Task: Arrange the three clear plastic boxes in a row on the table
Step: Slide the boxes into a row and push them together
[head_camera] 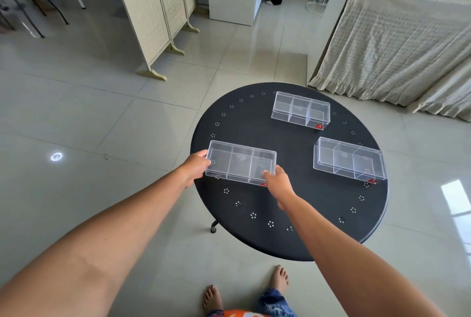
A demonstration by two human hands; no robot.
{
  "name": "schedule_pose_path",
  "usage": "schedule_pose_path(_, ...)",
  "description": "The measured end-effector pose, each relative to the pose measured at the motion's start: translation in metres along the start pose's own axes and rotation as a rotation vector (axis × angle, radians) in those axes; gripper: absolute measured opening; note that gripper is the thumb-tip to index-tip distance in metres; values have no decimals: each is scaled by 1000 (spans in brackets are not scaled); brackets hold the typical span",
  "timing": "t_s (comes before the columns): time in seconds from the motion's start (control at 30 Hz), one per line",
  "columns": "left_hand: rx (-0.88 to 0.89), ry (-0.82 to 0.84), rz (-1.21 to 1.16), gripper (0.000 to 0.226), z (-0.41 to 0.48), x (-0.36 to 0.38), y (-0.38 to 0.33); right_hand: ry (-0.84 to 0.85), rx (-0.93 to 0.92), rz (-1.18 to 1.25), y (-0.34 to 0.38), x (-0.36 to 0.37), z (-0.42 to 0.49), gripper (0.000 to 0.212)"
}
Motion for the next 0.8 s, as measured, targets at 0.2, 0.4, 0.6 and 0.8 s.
schedule_pose_path(0.2, -4, 13, 11, 50, 6, -9, 19, 2, 3, 11, 1, 8, -14, 30)
schedule_pose_path(0.4, 11, 38, 24, 47, 4, -6, 27, -13, 32, -8, -16, 13, -11, 36)
schedule_pose_path(0.6, 37, -40, 76, 61, 7, -10, 19, -32, 27, -36, -9, 8, -13, 41)
schedule_pose_path(0.8, 285, -267, 366, 56, 1, -18, -36, -199, 31, -38, 2, -39, -1, 57)
Point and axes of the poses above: each hand's wrist, its own z-axis towards the middle knuckle, its own x-axis out of the palm, y = z × x, the point moved 10 cm from there along z, towards the middle knuckle, and after that the axes turned 11 degrees about -y, right-handed, at the moved point
